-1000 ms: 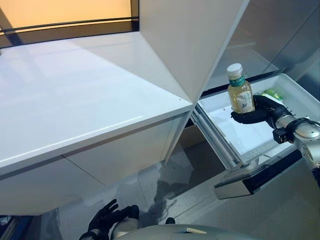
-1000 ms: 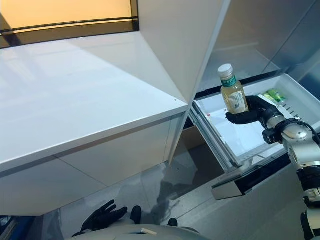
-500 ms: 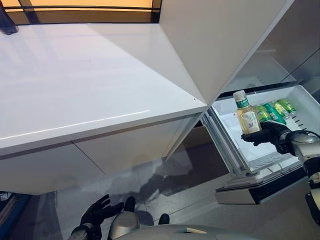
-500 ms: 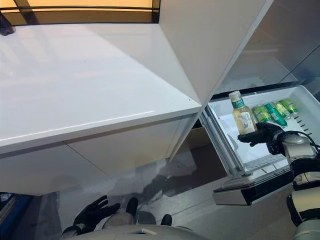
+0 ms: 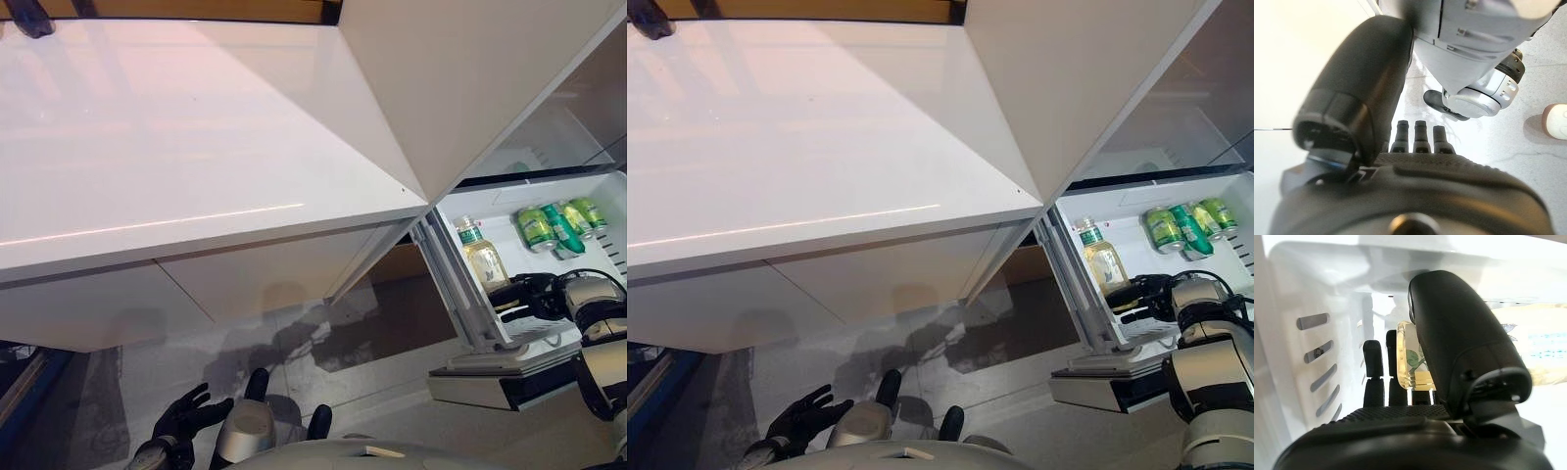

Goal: Put drinks into fridge and close the fridge

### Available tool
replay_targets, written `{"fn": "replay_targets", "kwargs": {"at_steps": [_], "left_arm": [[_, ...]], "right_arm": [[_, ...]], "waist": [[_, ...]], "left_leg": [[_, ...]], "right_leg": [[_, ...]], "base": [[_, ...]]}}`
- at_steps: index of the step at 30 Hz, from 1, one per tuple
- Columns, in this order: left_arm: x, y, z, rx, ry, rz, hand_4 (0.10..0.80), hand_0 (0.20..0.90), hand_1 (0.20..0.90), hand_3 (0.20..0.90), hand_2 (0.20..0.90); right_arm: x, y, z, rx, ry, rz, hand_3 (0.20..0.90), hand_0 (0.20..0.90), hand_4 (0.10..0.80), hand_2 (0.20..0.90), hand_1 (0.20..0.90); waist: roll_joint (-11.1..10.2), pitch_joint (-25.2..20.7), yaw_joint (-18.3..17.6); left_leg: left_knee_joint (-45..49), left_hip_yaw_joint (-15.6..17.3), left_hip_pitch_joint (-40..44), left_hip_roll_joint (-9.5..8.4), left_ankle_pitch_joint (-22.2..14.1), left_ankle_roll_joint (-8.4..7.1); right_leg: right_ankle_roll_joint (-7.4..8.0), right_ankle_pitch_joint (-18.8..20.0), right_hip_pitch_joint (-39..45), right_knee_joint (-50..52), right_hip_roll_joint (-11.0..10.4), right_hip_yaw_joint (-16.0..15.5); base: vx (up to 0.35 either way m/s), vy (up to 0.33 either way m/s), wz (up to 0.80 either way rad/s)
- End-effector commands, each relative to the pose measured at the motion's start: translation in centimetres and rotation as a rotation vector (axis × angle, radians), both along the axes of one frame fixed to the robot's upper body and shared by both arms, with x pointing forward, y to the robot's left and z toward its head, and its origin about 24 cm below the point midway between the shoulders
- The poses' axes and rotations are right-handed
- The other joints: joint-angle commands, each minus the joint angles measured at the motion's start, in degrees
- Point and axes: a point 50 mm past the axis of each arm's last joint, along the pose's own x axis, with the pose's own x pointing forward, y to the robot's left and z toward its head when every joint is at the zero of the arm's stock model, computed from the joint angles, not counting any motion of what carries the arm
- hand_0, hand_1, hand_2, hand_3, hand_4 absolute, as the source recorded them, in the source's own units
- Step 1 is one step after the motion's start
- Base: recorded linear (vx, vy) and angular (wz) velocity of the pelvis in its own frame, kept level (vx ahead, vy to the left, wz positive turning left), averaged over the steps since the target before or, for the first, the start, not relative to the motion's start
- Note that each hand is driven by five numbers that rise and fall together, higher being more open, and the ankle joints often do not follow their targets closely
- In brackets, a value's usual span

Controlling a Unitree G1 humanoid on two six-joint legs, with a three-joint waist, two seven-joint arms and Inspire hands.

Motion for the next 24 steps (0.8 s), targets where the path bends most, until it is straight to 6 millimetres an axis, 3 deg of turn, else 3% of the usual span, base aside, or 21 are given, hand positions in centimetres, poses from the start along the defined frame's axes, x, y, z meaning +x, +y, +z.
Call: {"fn": "replay_targets", "kwargs": {"at_steps": [1, 14, 24], "left_arm": [[-0.1, 0.4, 0.3, 0.038, 0.014, -0.074, 0.8, 0.9, 0.9, 0.9, 0.9], [1.3, 1.6, 1.2, 0.068, -0.024, -0.067, 0.8, 0.9, 0.9, 0.9, 0.9], [2.8, 2.4, 2.1, 0.1, -0.062, -0.077, 0.8, 0.9, 0.9, 0.9, 0.9]], "right_arm": [[2.6, -0.9, 5.9, -0.065, -0.123, 0.02, 0.2, 0.3, 0.1, 0.3, 0.3], [2.2, 0.0, 4.2, -0.025, 0.016, 0.008, 0.2, 0.3, 0.1, 0.3, 0.3], [2.1, -0.8, 5.6, -0.095, 0.069, 0.011, 0.2, 0.3, 0.1, 0.3, 0.3]], "waist": [[0.4, -1.8, 1.9], [0.4, 1.4, 3.8], [0.8, 3.3, 4.6]], "left_leg": [[1.0, 0.1, 0.6, -0.26, -5.9, 1.32], [1.2, -1.4, -2.1, -0.44, -4.9, 1.32], [1.3, -2.6, -4.6, -0.89, -3.9, 1.28]], "right_leg": [[3.13, 3.9, -3.1, 1.5, 0.2, 0.3], [3.06, 4.5, -5.3, 2.1, 0.5, 0.0], [2.91, 4.9, -7.2, 2.2, 0.6, -0.2]], "base": [[-0.01, -0.037, 0.02], [-0.008, -0.041, 0.05], [-0.013, -0.042, 0.06]]}}
